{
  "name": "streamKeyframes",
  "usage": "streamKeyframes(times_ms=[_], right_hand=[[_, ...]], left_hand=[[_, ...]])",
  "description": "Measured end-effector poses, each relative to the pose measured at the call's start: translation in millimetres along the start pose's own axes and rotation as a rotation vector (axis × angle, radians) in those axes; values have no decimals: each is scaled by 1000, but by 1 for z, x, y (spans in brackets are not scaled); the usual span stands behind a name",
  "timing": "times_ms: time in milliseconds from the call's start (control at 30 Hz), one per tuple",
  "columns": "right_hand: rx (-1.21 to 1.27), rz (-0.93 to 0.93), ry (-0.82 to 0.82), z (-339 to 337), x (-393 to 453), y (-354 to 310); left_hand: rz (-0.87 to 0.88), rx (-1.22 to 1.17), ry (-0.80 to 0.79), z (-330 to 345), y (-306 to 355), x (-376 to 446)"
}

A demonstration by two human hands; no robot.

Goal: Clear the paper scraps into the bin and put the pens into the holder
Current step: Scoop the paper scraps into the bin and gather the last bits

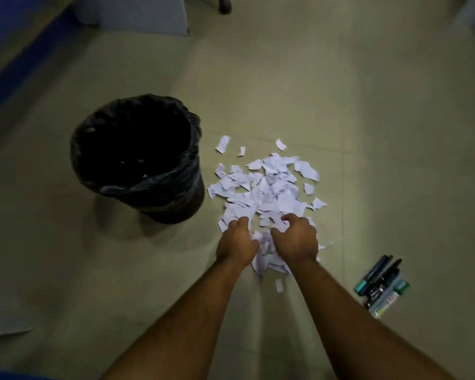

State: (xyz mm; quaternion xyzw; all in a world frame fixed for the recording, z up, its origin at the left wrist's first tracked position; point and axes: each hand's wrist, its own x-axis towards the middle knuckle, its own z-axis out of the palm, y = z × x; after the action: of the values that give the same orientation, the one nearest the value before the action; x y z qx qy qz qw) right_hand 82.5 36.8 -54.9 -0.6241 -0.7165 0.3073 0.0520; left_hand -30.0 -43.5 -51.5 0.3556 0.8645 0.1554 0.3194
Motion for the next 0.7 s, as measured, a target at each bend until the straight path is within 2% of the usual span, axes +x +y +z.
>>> streamKeyframes(times_ms=[100, 200, 267, 433, 500, 700], right_hand=[[-200, -4, 88, 13, 8, 25], [-234, 6, 6, 21, 18, 36], [-236, -36, -13, 28, 20, 38], [-122, -133, -37, 38, 13, 34], [-104, -155, -53, 40, 13, 33], [6, -124, -91, 41, 18, 29]], left_hand=[[45, 309, -5, 18, 2, 20], [54, 458, -82, 28, 0, 37], [83, 486, -98, 34, -1, 43], [208, 516, 20, 40, -1, 47], [227, 511, 17, 38, -2, 48], [255, 427, 34, 36, -4, 47]])
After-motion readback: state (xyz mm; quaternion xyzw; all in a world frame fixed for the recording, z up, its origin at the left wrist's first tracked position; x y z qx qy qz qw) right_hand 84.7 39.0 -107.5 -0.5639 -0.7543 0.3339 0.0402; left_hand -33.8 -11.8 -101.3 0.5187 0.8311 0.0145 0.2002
